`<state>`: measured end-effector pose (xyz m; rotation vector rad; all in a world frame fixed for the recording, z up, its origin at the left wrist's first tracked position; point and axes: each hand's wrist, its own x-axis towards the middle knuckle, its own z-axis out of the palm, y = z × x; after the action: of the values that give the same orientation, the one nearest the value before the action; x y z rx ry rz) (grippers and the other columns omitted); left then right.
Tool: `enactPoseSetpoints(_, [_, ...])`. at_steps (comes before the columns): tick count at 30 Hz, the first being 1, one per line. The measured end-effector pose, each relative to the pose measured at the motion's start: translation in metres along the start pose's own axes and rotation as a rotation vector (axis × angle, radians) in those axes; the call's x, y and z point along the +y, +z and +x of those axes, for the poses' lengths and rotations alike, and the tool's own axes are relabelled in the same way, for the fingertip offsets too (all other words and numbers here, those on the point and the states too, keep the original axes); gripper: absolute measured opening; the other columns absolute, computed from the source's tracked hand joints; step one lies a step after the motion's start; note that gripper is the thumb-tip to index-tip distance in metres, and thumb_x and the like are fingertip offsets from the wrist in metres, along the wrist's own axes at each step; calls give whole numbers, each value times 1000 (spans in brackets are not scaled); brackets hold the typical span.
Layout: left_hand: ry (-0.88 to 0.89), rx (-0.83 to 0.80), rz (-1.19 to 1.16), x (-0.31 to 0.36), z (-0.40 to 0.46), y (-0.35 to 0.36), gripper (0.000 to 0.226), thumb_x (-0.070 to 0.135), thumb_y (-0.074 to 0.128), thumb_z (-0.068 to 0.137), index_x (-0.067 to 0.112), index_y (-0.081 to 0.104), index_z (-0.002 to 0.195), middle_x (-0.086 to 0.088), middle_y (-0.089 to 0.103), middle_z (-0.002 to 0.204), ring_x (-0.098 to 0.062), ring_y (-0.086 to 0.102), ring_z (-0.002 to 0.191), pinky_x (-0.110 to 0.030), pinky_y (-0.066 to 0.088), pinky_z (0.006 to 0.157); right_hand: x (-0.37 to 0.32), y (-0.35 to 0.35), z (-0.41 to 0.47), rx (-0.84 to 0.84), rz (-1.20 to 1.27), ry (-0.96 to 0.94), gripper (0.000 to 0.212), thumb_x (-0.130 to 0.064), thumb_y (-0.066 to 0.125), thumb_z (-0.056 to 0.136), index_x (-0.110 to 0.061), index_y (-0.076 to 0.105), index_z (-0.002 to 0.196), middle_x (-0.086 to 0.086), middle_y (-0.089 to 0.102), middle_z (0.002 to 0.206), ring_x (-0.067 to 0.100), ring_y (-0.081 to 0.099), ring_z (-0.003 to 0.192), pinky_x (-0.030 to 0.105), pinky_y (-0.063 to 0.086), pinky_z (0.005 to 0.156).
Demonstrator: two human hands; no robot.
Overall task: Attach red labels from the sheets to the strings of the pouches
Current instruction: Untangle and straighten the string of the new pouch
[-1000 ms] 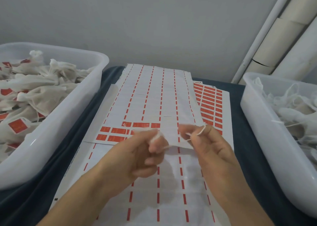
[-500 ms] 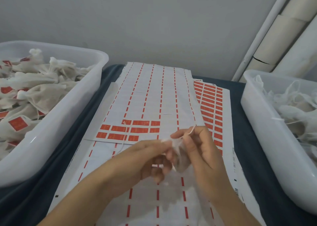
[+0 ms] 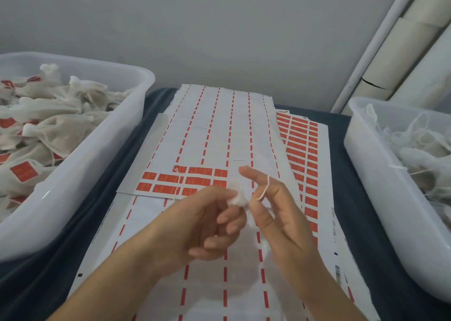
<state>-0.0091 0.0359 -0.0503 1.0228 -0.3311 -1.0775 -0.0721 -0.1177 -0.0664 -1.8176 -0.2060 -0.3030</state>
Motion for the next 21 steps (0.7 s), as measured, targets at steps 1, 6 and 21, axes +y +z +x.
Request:
enactPoseSetpoints(1, [-35, 11, 64, 0, 1, 0, 37, 38, 46, 85, 16, 48, 56, 0, 48, 58, -8, 35, 40, -14, 33, 37, 0, 2, -1, -32, 20, -3, 17, -35, 40, 93, -41, 50, 105, -30, 48, 132, -6, 38, 129, 22, 30, 103])
enactPoseSetpoints(6, [0, 259, 383, 3, 5, 8, 48, 54, 57, 79, 17, 58, 47, -1, 55, 55, -8, 47, 39, -17, 39, 40, 2, 6, -4, -11, 55, 65, 11, -34, 41, 93, -29, 51, 96, -23, 66, 93, -2, 63, 94, 7, 45, 80])
enactPoseSetpoints(21, [379, 309, 746, -18, 3, 16, 45, 62, 39, 75, 20, 55, 75, 7, 56, 58, -3, 52, 49, -13, 46, 53, -1, -8, 7, 103, 387, 357, 30, -29, 63, 69, -24, 61, 99, -4, 73, 85, 9, 69, 88, 17, 54, 73])
